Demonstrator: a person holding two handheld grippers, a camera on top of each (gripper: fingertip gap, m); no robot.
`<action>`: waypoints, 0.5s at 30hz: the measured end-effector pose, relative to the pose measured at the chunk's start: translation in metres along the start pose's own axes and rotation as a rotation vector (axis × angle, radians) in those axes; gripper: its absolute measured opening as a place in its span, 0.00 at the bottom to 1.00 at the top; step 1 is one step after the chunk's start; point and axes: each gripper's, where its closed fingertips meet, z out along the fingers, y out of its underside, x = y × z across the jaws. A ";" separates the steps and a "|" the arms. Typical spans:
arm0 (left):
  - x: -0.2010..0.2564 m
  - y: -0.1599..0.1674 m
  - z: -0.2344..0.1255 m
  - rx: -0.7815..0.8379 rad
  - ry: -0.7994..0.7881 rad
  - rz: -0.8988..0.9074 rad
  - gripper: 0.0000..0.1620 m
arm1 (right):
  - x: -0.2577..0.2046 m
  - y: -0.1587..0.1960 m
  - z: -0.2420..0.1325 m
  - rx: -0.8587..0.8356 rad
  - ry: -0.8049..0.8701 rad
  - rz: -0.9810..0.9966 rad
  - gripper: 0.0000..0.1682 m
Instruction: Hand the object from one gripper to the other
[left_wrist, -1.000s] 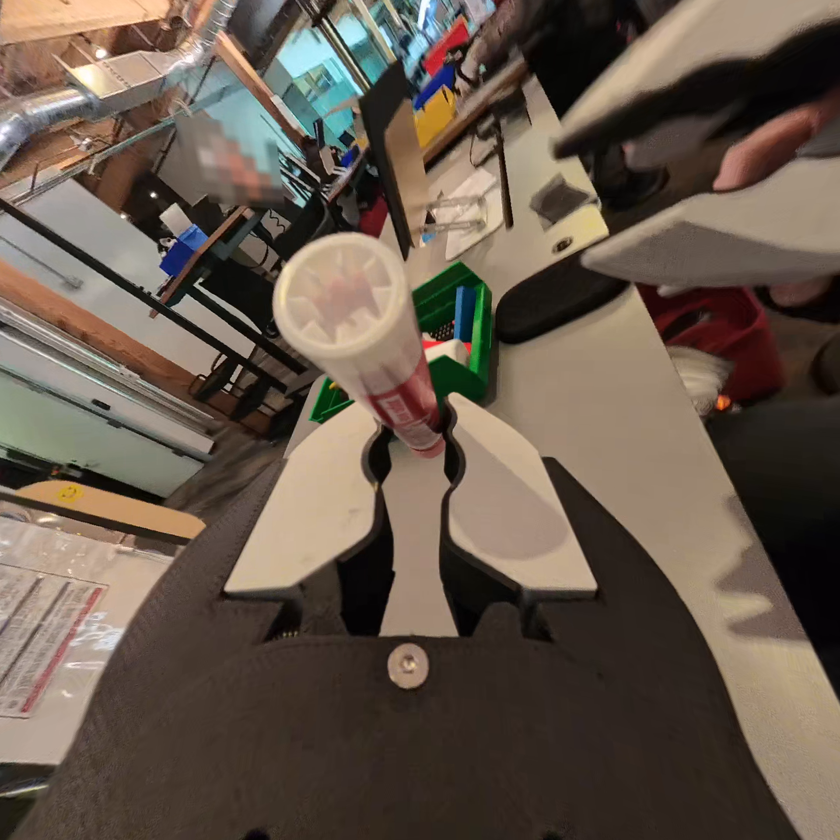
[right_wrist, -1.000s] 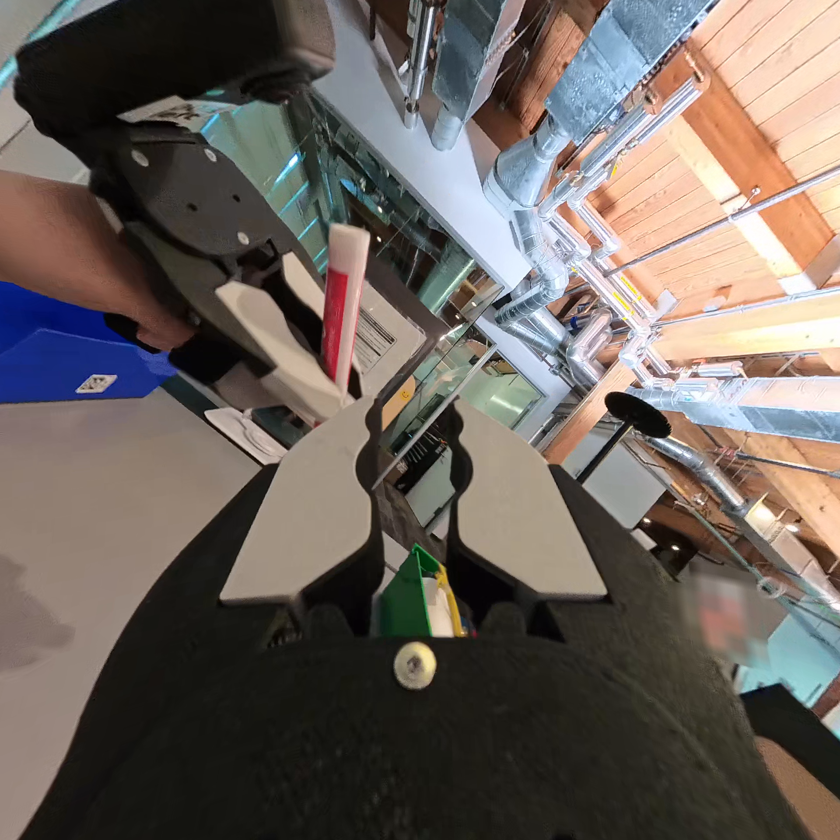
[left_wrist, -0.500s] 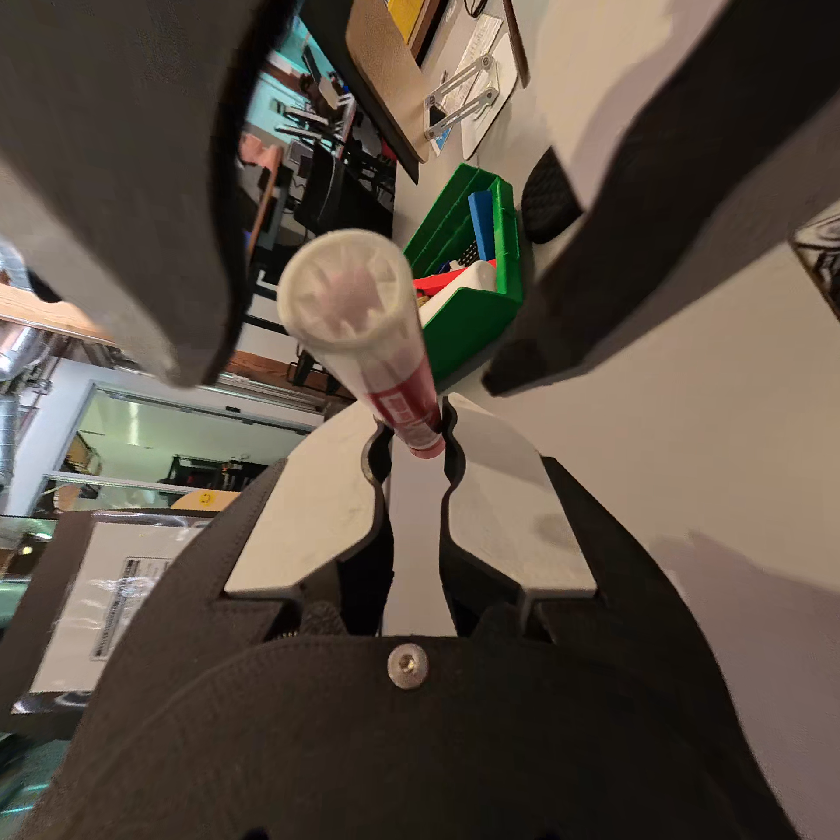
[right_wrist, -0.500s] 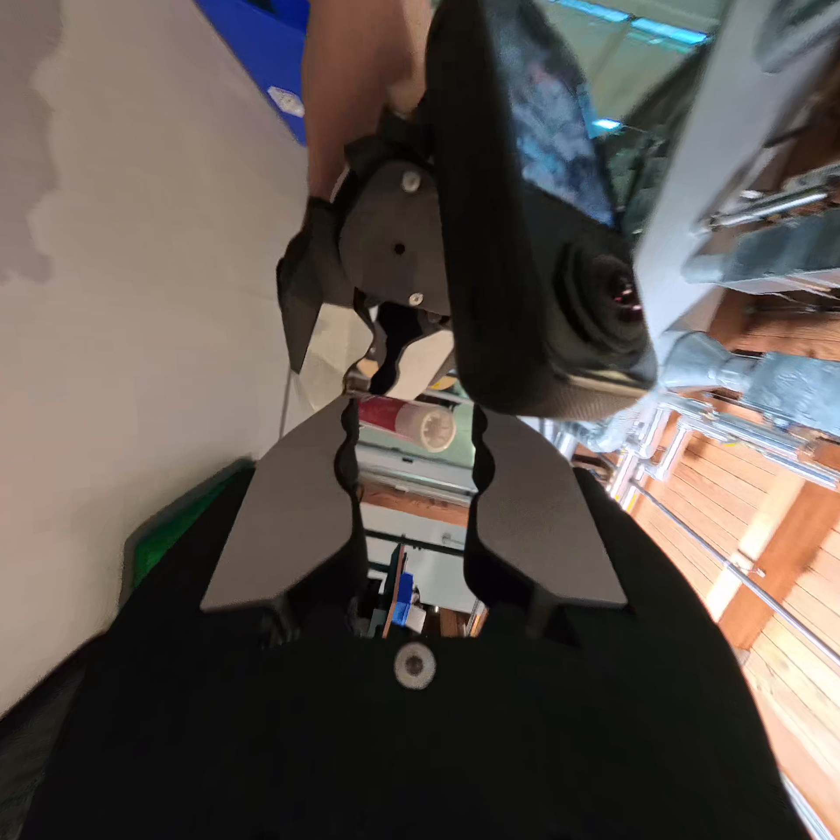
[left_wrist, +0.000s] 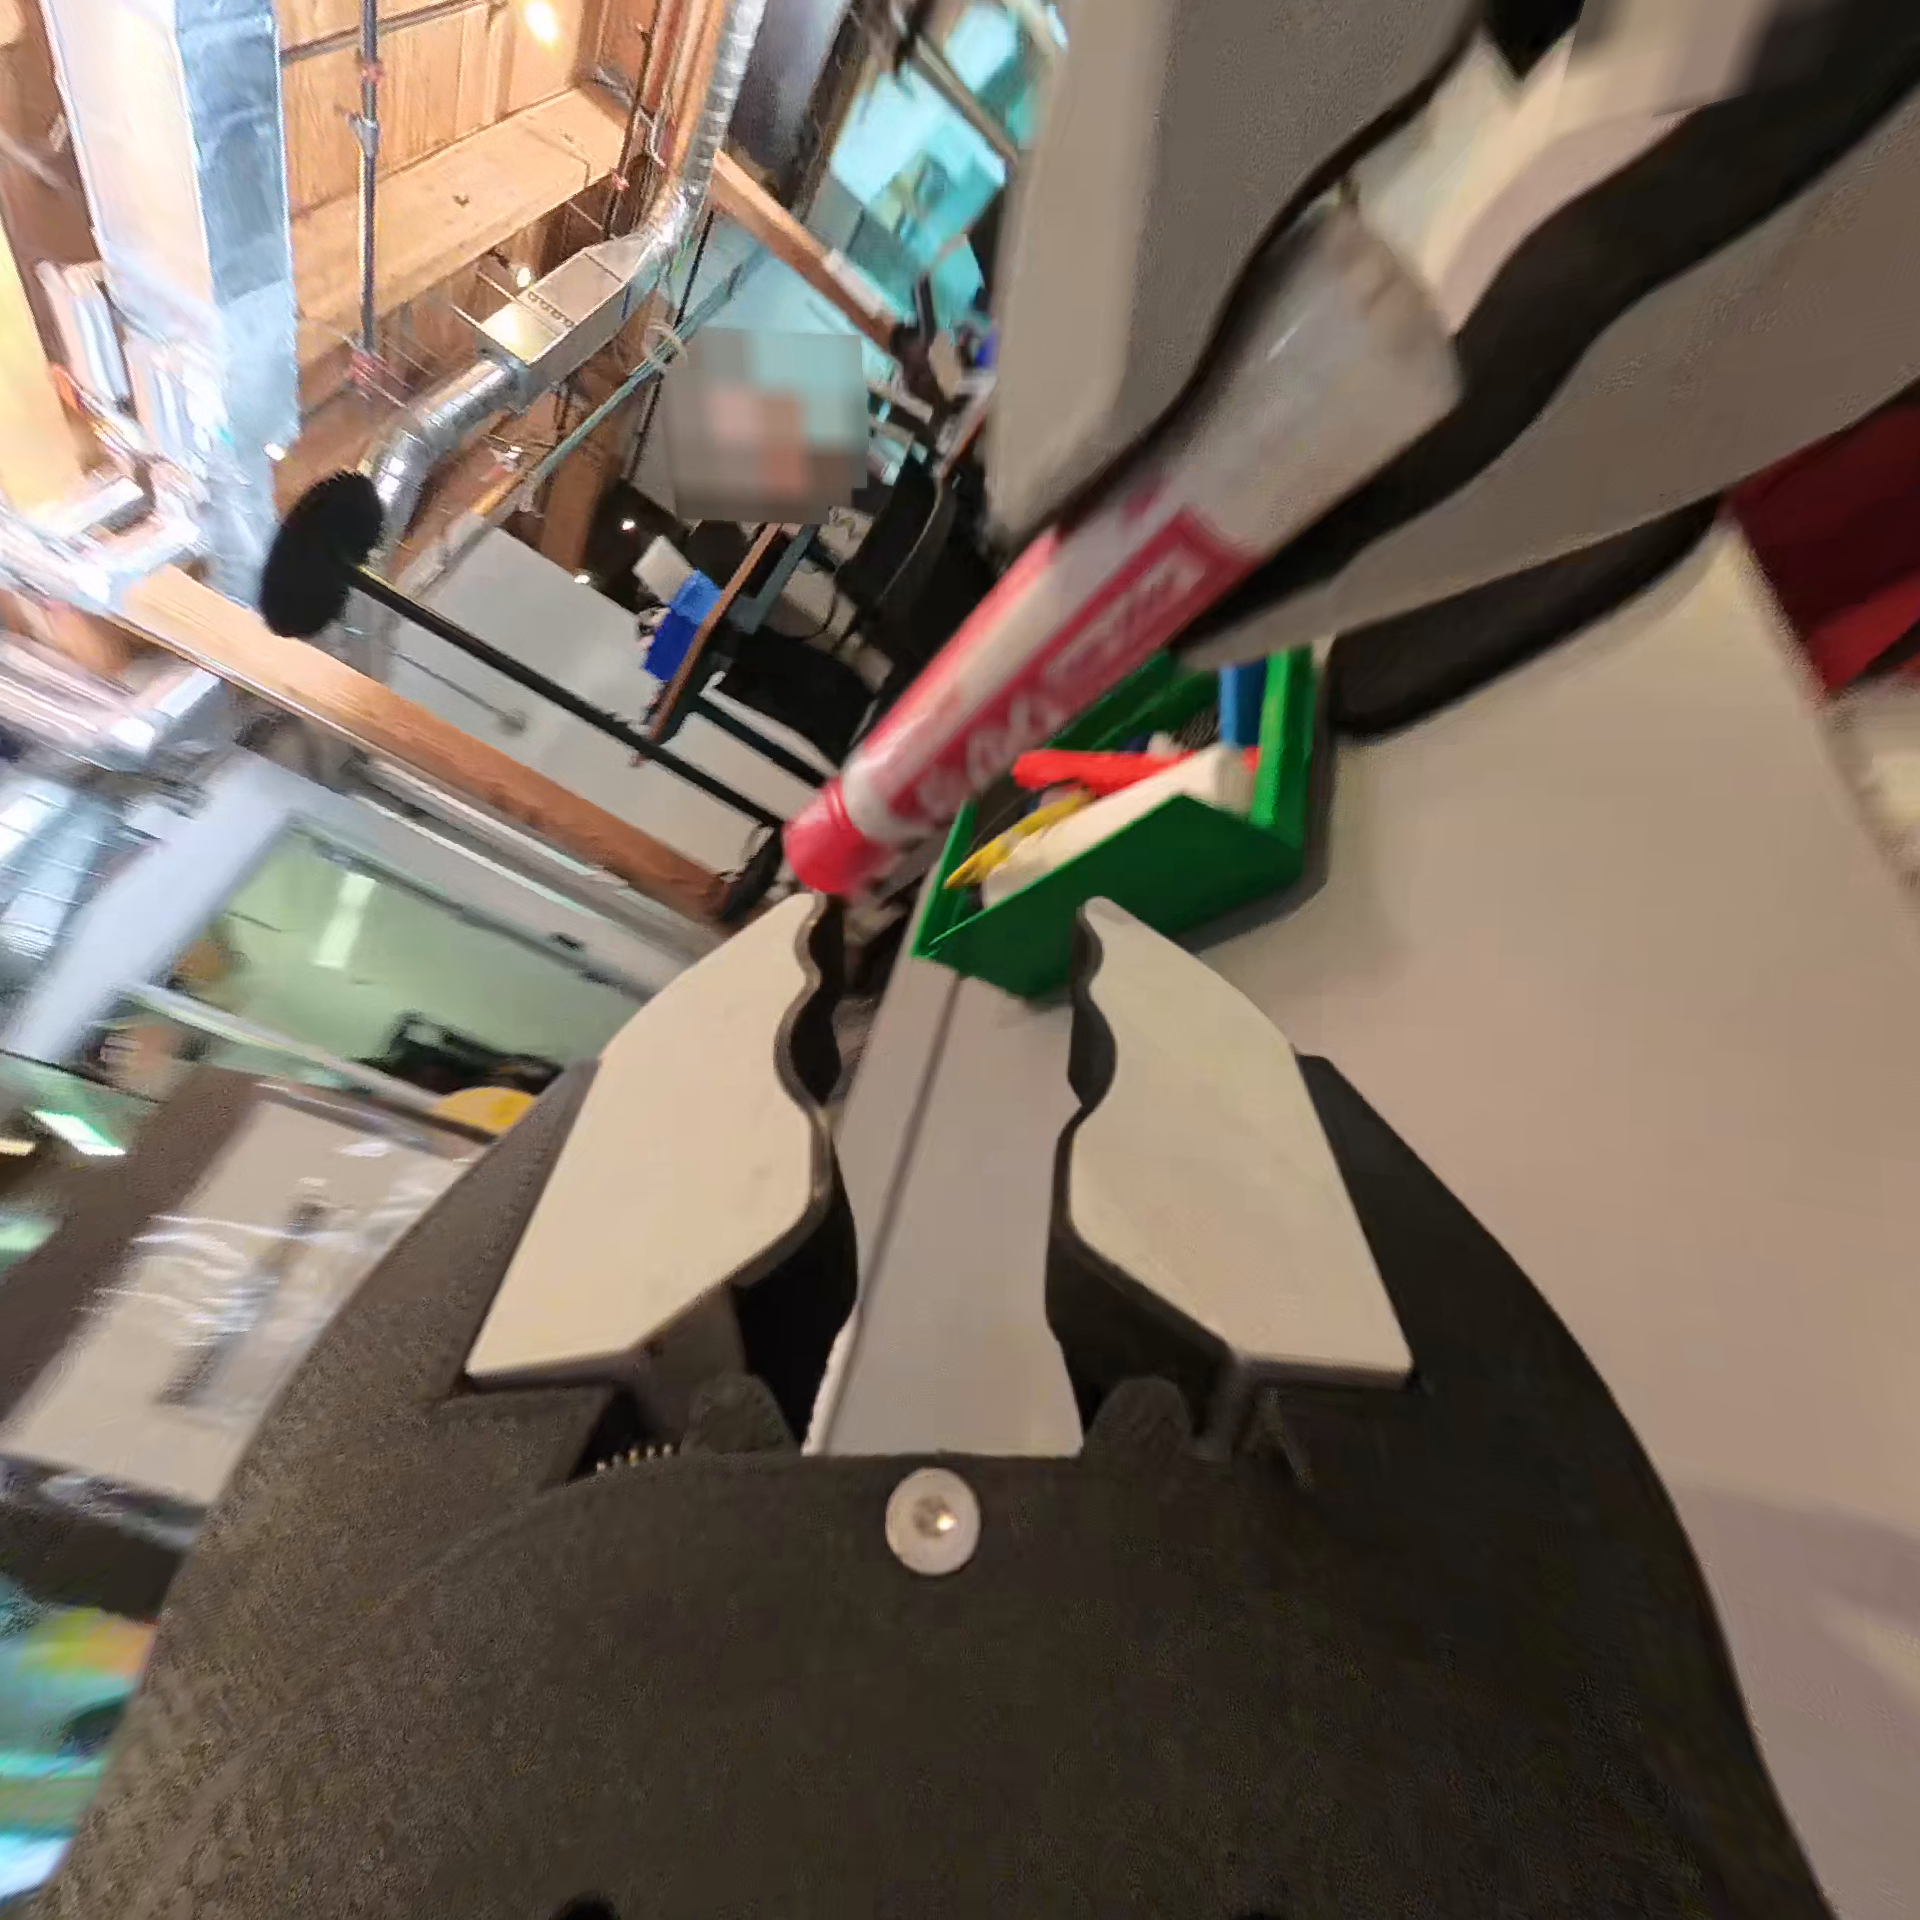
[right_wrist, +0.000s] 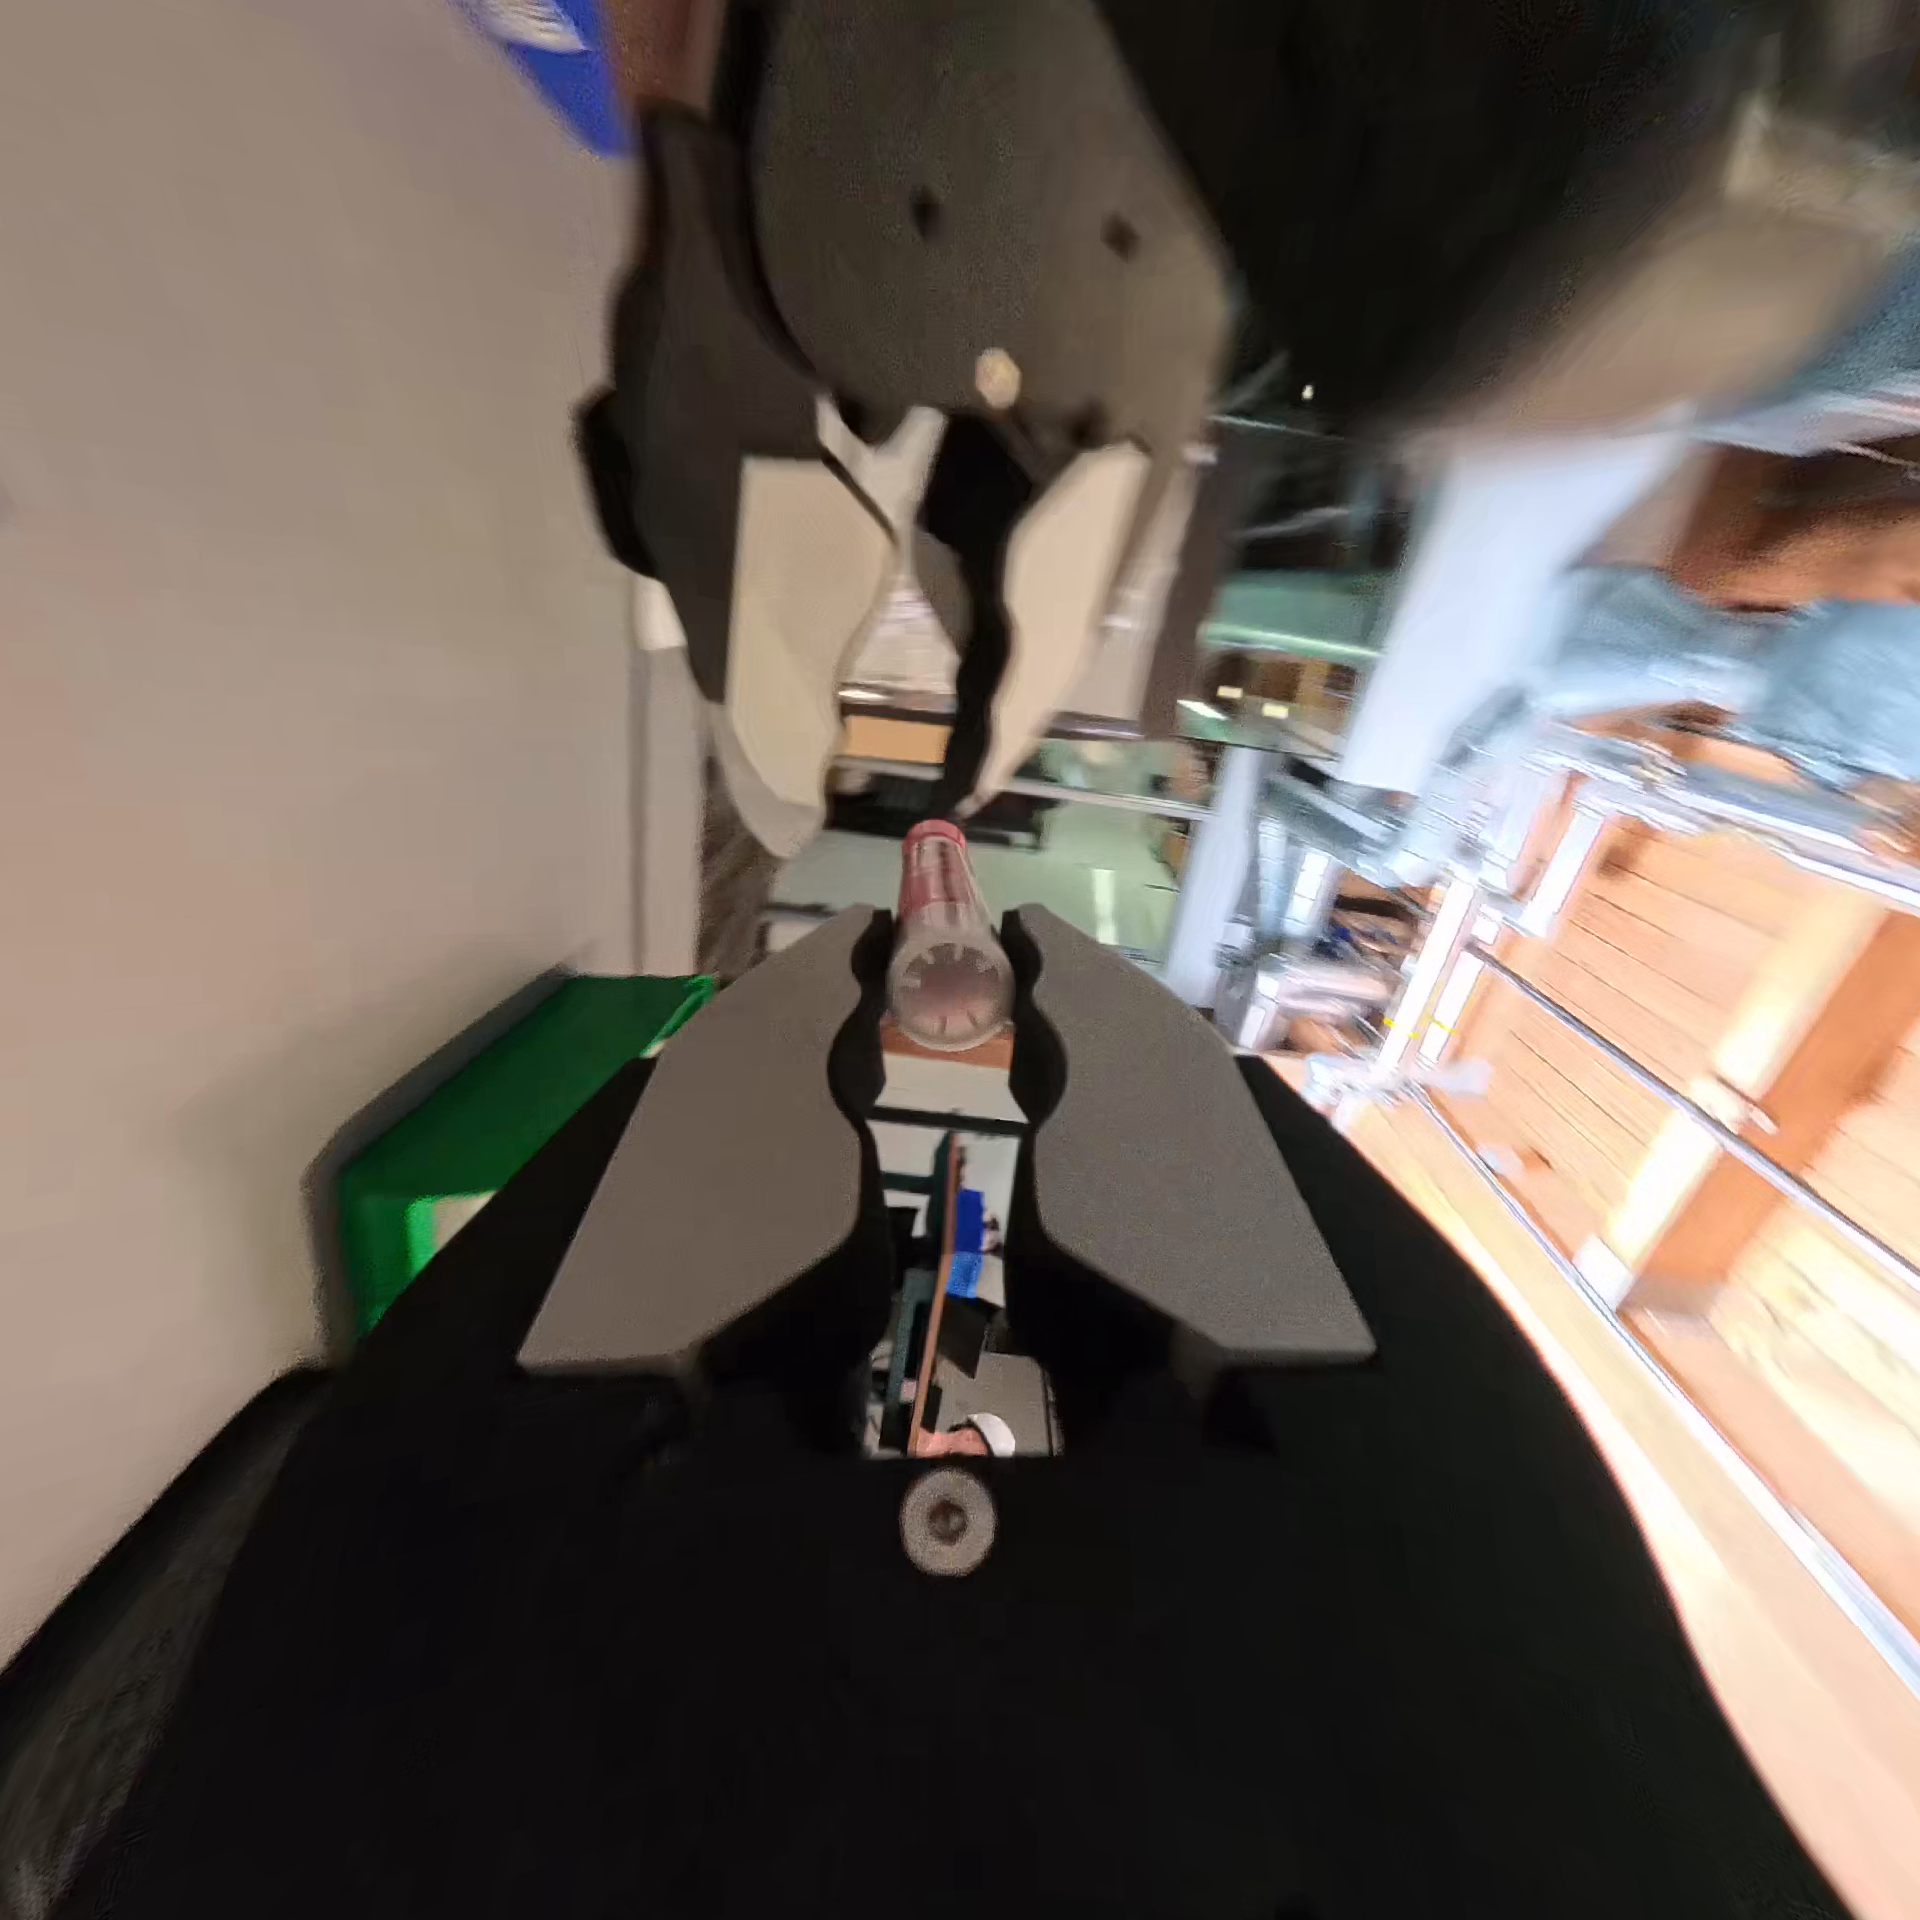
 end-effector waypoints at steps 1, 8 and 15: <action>-0.007 -0.006 -0.004 0.041 0.015 -0.098 0.27 | 0.015 0.005 -0.007 0.024 0.105 0.057 0.12; -0.015 -0.056 -0.037 0.380 0.356 -0.722 0.34 | 0.058 0.050 -0.067 0.665 0.560 1.197 0.12; -0.024 -0.066 -0.041 0.524 0.361 -0.803 0.38 | 0.008 0.059 -0.041 1.385 0.251 2.068 0.12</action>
